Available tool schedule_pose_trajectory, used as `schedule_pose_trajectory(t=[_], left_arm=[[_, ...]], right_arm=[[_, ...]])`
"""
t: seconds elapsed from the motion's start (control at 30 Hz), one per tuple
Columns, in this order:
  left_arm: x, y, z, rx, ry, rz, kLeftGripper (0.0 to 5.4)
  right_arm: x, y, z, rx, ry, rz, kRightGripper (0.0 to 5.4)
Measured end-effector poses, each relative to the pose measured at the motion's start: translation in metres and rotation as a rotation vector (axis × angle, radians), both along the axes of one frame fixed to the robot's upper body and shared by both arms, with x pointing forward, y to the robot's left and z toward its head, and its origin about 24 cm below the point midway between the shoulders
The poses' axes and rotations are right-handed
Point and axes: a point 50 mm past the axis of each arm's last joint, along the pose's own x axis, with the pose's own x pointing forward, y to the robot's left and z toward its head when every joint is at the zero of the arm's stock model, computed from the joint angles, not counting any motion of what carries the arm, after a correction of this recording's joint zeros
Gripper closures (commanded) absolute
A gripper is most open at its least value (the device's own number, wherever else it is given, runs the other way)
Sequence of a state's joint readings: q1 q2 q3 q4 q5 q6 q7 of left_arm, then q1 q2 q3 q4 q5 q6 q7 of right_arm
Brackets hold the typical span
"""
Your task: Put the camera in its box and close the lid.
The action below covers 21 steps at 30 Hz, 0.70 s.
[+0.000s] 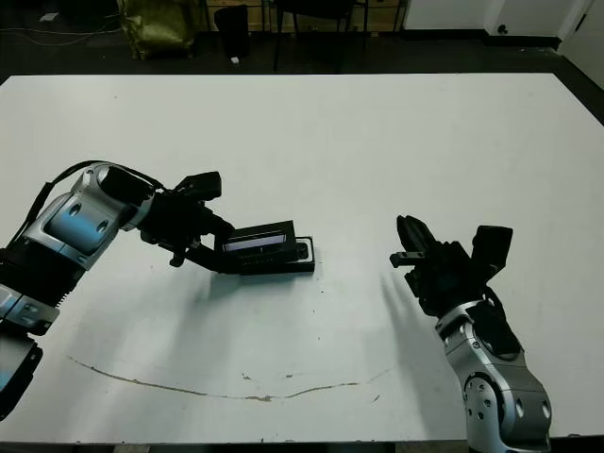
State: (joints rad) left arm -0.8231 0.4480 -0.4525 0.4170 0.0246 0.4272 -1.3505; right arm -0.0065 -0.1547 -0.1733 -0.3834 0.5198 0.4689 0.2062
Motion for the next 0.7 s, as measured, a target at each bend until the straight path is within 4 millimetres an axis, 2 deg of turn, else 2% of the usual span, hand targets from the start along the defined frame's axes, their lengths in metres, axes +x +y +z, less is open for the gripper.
schedule_pose_trajectory(t=[0.7], left_arm=[[0.0042,-0.0105,-0.0073,-0.002,0.009,-0.025,3.14]], right_arm=[[-0.0001,0.0002,-0.0011,0.002,0.008,0.005,5.4]])
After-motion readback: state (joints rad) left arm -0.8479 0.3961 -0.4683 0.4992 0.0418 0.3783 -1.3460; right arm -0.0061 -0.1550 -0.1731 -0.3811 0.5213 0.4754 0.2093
